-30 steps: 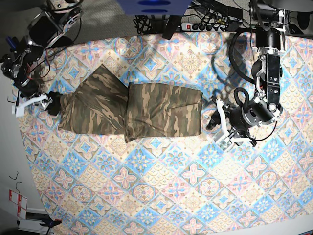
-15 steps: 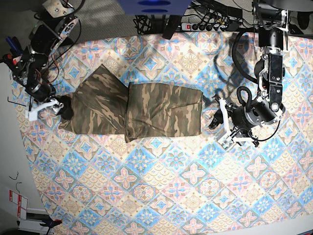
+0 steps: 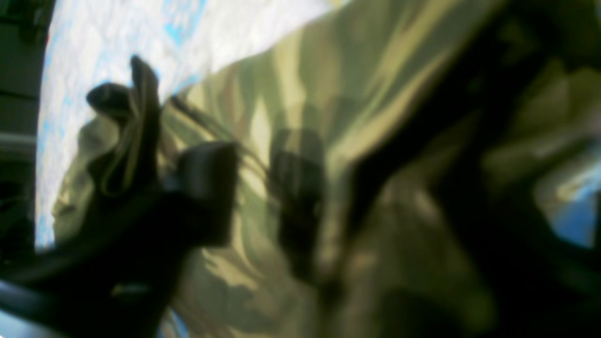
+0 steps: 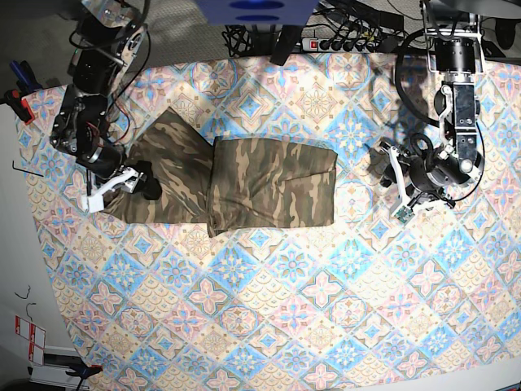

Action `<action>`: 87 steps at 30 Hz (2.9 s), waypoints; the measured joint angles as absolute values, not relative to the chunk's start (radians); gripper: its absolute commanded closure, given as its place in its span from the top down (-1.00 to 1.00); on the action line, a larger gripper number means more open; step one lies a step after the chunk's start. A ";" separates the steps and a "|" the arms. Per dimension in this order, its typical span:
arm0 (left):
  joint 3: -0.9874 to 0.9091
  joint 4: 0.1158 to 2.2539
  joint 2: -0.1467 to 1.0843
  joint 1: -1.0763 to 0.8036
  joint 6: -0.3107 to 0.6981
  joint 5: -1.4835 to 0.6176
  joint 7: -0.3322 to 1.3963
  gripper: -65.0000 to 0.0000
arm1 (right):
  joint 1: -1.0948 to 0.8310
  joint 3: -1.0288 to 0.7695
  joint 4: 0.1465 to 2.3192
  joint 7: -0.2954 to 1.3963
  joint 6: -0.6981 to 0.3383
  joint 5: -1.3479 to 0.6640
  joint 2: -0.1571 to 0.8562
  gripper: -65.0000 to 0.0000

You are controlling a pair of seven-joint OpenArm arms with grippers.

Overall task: Fold the T-shirt properly
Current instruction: 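Release the folded end and reposition both grippers on the strip's ends, then grasp the strip ends with both grippers and fold them toward the middle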

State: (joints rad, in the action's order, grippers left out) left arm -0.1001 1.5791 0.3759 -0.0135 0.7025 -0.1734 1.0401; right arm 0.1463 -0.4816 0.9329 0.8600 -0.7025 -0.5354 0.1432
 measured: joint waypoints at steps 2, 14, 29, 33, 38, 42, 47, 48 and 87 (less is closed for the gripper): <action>-0.100 1.556 0.350 -0.014 0.696 -0.149 0.995 -0.20 | 0.144 -0.480 0.929 0.878 -0.702 -0.532 0.140 -0.51; -0.003 1.366 0.142 0.053 0.693 -0.060 0.899 -0.20 | 0.171 -0.475 0.962 0.941 -0.543 -0.503 0.182 -0.98; 0.005 1.127 -0.025 0.163 0.693 -0.068 0.826 -0.20 | 0.165 -0.293 1.476 1.181 -0.469 -0.421 0.189 -0.99; 0.004 1.127 -0.031 0.163 0.693 -0.067 0.826 -0.20 | 0.157 -0.216 1.525 1.203 -0.466 -0.403 0.150 -0.99; 0.004 1.127 -0.030 0.163 0.693 -0.067 0.826 -0.20 | 0.144 -0.047 1.587 1.199 -0.469 -0.418 0.114 -0.99; 0.004 1.127 -0.030 0.163 0.693 -0.067 0.826 -0.21 | 0.140 0.074 1.639 1.205 -0.466 -0.404 0.126 -0.99; 0.004 1.127 -0.031 0.163 0.693 -0.067 0.826 -0.21 | 0.147 0.163 1.618 1.194 -0.467 -0.387 0.084 -0.98; 0.004 1.127 -0.031 0.163 0.693 -0.068 0.826 -0.21 | 0.147 0.181 1.605 1.190 -0.468 -0.364 0.076 -0.98; 0.009 1.448 0.176 -0.082 0.700 -0.264 0.846 -0.22 | 0.252 0.455 1.660 1.086 -0.285 -0.040 -0.059 -0.27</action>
